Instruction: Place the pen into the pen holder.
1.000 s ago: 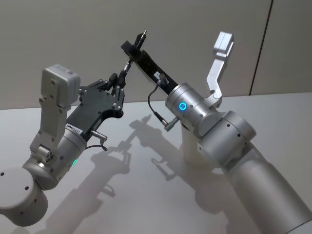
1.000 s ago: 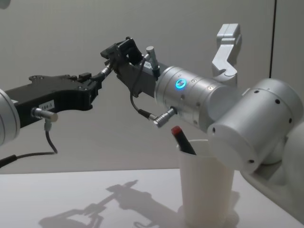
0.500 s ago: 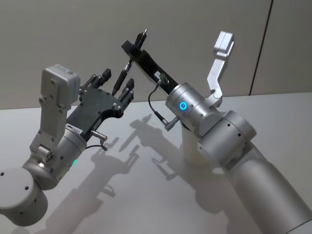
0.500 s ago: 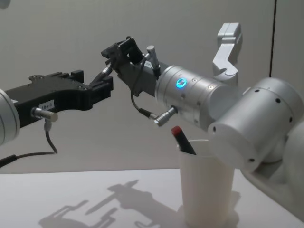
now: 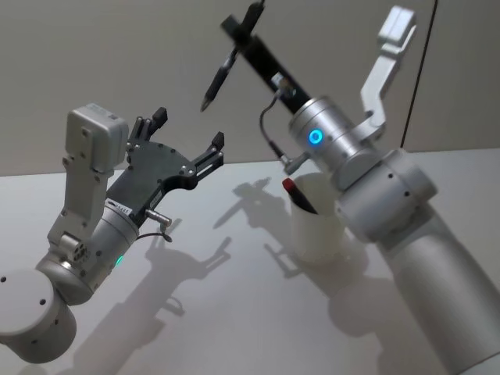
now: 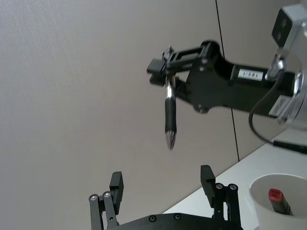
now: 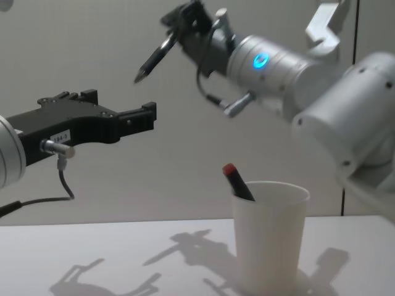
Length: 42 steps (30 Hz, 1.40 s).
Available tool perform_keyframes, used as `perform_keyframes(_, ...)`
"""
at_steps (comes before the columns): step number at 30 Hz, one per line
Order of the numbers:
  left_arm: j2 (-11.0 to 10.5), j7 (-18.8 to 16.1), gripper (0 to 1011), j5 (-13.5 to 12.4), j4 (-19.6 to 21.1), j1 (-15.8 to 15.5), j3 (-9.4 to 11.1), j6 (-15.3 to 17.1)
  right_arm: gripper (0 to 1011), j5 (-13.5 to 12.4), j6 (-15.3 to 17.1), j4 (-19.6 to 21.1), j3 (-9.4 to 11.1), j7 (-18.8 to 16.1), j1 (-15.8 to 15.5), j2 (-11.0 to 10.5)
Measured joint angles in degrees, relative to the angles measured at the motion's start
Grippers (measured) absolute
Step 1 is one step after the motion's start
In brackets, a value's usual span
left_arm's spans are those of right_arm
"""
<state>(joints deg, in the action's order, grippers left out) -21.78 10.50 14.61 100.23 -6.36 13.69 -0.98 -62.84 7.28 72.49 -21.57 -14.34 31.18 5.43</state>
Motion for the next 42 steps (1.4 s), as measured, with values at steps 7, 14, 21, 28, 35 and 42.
perform_keyframes(7, -0.42, -1.51, 1001, -0.51, 0.50, 0.12, -0.50, 0.82, 131, 4.64, -1.89, 4.41, 1.15, 1.44, -0.15, -1.80)
perform_keyframes(14, -1.14, -4.39, 1001, -1.60, 1.36, 0.19, -1.47, 2.29, 131, 9.46, -2.53, 8.01, 1.82, 2.84, -1.14, -3.69)
perform_keyframes(21, -1.97, -7.75, 1001, -2.85, 2.11, 0.04, -2.79, 3.96, 131, 14.02, -2.57, 10.94, 2.12, 3.96, -2.47, -5.55)
perform_keyframes(28, -2.57, -9.78, 1001, -3.70, 2.51, -0.20, -3.74, 5.24, 131, 20.13, -2.23, 14.03, 2.25, 5.09, -4.59, -7.94)
perform_keyframes(35, -2.91, -10.90, 1001, -4.17, 2.76, -0.34, -4.27, 5.86, 131, 25.38, -1.84, 16.32, 2.18, 5.99, -6.84, -10.12)
perform_keyframes(42, -3.13, -11.60, 1001, -4.45, 2.89, -0.42, -4.60, 6.26, 131, 30.81, -1.63, 18.10, 1.93, 6.87, -9.20, -12.23)
